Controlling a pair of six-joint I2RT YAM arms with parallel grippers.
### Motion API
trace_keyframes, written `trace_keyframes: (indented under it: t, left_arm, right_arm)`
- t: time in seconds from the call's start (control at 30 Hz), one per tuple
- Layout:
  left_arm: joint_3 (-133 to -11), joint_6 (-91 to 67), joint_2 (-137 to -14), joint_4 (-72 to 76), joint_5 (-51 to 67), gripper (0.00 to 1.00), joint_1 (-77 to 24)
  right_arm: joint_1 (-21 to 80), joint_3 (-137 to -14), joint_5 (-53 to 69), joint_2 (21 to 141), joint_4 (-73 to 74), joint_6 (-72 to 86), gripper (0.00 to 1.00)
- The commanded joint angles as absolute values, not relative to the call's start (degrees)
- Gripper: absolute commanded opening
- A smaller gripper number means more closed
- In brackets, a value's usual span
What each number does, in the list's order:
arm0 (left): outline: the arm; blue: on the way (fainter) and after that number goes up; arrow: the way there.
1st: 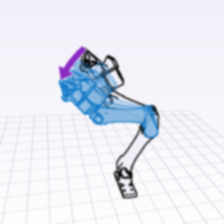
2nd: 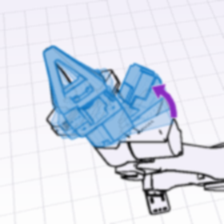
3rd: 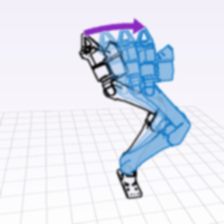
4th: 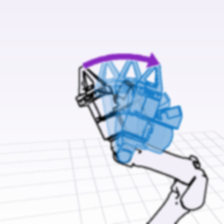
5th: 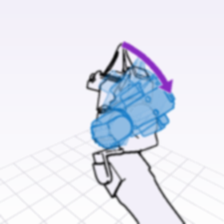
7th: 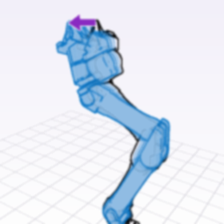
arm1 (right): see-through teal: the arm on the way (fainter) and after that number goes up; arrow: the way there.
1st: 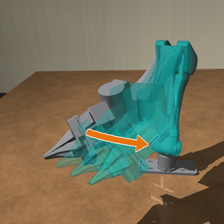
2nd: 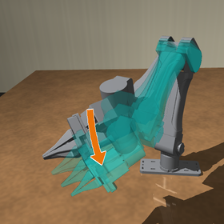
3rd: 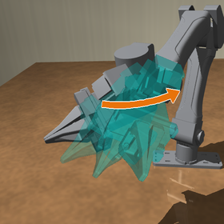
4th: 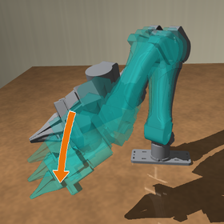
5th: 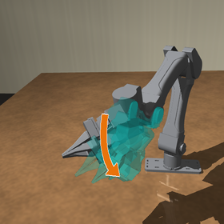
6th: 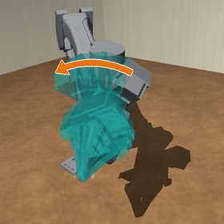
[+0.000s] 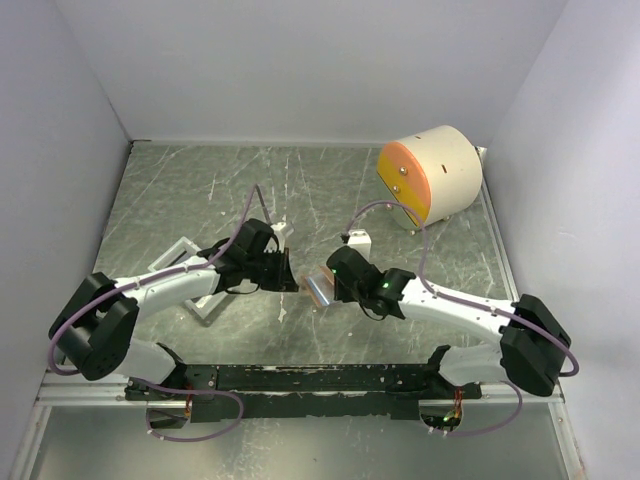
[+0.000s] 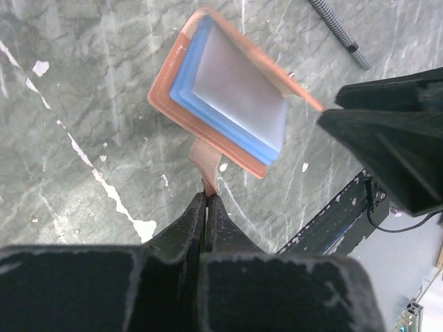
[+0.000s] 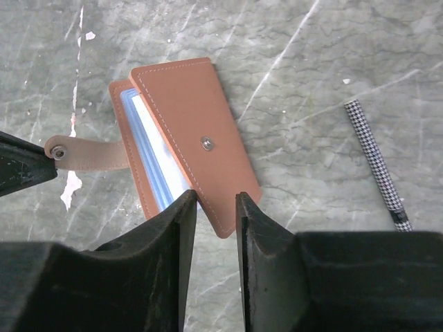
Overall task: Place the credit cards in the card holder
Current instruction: Open the card holder at the center of the board.
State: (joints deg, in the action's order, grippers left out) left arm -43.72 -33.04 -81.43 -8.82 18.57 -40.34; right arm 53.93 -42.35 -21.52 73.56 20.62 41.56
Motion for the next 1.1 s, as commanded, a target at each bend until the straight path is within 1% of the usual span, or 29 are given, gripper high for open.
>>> trace_keyframes:
  t: [0.0, 0.23, 0.3, 0.47, 0.53, 0.6, 0.63, 0.8, 0.93, 1.07]
  left_arm:
    - [-42.48, -31.74, -80.38, -10.55, 16.38, 0.07, -40.56]
    - [-41.63, -30.97, -80.14, -11.93, 15.01, 0.07, -40.59]
    - [-41.79, -30.84, -79.63, -13.2, 13.91, 0.07, -40.6]
    - [-42.12, -30.2, -78.15, -15.99, 11.44, 0.08, -40.56]
    - [-42.16, -30.15, -78.49, -16.26, 11.7, 0.08, -40.52]
    - [-42.14, -29.98, -78.96, -15.93, 12.43, 0.07, -40.55]
    - [-42.18, -29.99, -79.15, -15.7, 12.88, 0.08, -40.6]
    - [-42.4, -30.36, -78.9, -14.55, 15.5, 0.08, -40.55]
    - [-42.91, -30.52, -78.16, -14.4, 15.81, 0.07, -40.59]
    - [-43.47, -30.62, -78.05, -14.66, 15.93, 0.07, -40.58]
  right_arm:
    - [53.97, -43.42, -25.04, 71.29, 25.5, 41.97, 0.25]
    - [54.03, -42.91, -24.87, 68.19, 30.26, 42.91, 0.04]
    - [54.05, -42.5, -23.45, 66.22, 31.79, 43.79, 0.03]
    - [53.97, -36.68, -17.28, 61.18, 30.12, 47.01, 0.04]
    - [53.99, -34.53, -16.27, 61.01, 29.73, 48.35, 0.08]
    - [53.96, -34.13, -16.4, 61.52, 30.72, 49.61, 0.17]
    - [53.92, -34.48, -16.82, 61.8, 31.7, 49.99, 0.2]
    - [53.98, -40.73, -19.11, 60.79, 37.24, 50.36, 0.36]
    - [54.08, -45.29, -17.9, 59.11, 37.89, 50.15, 0.45]
    - [54.05, -46.77, -14.78, 58.62, 33.07, 49.04, 0.5]
